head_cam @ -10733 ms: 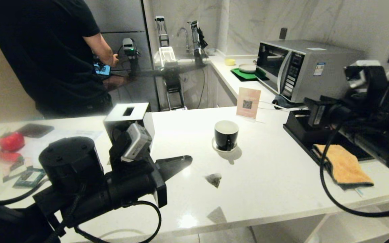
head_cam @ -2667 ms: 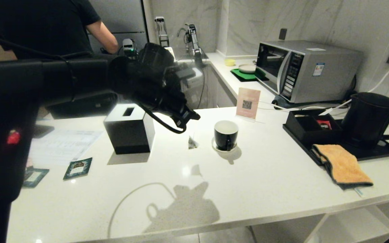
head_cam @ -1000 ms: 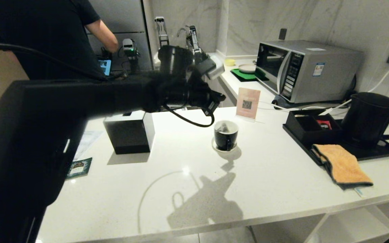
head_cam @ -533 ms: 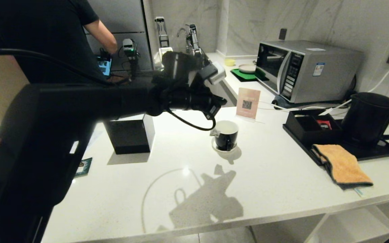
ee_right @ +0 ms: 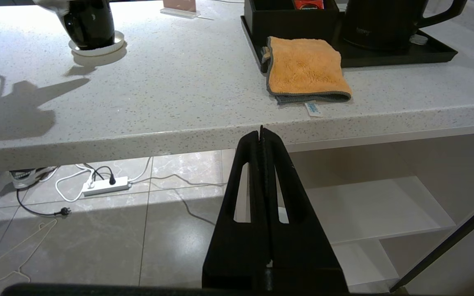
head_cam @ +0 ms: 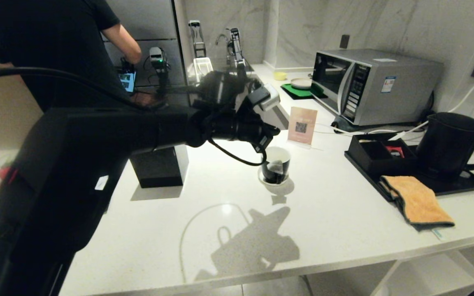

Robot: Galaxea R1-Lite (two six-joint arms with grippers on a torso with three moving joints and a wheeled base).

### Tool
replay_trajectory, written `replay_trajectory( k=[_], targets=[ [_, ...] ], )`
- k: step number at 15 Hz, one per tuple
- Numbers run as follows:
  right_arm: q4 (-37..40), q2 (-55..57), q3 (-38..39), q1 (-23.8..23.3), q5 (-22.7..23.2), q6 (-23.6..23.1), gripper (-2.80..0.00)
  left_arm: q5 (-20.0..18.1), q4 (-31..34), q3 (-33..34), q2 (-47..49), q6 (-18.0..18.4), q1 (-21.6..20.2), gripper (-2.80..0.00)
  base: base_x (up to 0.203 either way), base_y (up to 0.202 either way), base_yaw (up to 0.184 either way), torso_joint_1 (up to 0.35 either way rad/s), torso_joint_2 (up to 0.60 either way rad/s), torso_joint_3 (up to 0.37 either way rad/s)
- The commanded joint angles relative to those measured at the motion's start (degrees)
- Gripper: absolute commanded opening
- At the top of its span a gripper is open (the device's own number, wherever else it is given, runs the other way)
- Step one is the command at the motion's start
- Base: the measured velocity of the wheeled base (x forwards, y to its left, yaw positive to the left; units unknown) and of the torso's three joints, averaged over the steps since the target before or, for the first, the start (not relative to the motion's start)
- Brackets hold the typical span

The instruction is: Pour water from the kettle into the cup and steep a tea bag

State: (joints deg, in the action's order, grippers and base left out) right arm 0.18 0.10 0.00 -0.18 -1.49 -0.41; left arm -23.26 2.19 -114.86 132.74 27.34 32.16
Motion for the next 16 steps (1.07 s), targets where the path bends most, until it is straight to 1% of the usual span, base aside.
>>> replay_trajectory(
  k=[1,7,11,16],
  targets=[
    [0.0,0.0,0.0,0.0,0.0,0.0,-2.8,-0.1,0.0,0.0,0.0,0.2,0.0,-2.8,0.0,0.0,0.0,0.0,0.0,0.0],
    [0.0,0.0,0.0,0.0,0.0,0.0,-2.8,-0.1,-1.2,0.0,-1.3,0.1,-0.5,-2.8,0.0,0.0,0.0,0.0,0.0,0.0],
    [0.0,0.0,0.0,0.0,0.0,0.0,-2.8,-0.1,-4.1,0.0,-1.6,0.1,-0.6,-2.8,0.0,0.0,0.0,0.0,0.0,0.0],
    [0.0,0.0,0.0,0.0,0.0,0.0,-2.8,-0.1,-4.6,0.0,-0.9,0.3,-0.6,-2.8,0.0,0.0,0.0,0.0,0.0,0.0]
  ],
)
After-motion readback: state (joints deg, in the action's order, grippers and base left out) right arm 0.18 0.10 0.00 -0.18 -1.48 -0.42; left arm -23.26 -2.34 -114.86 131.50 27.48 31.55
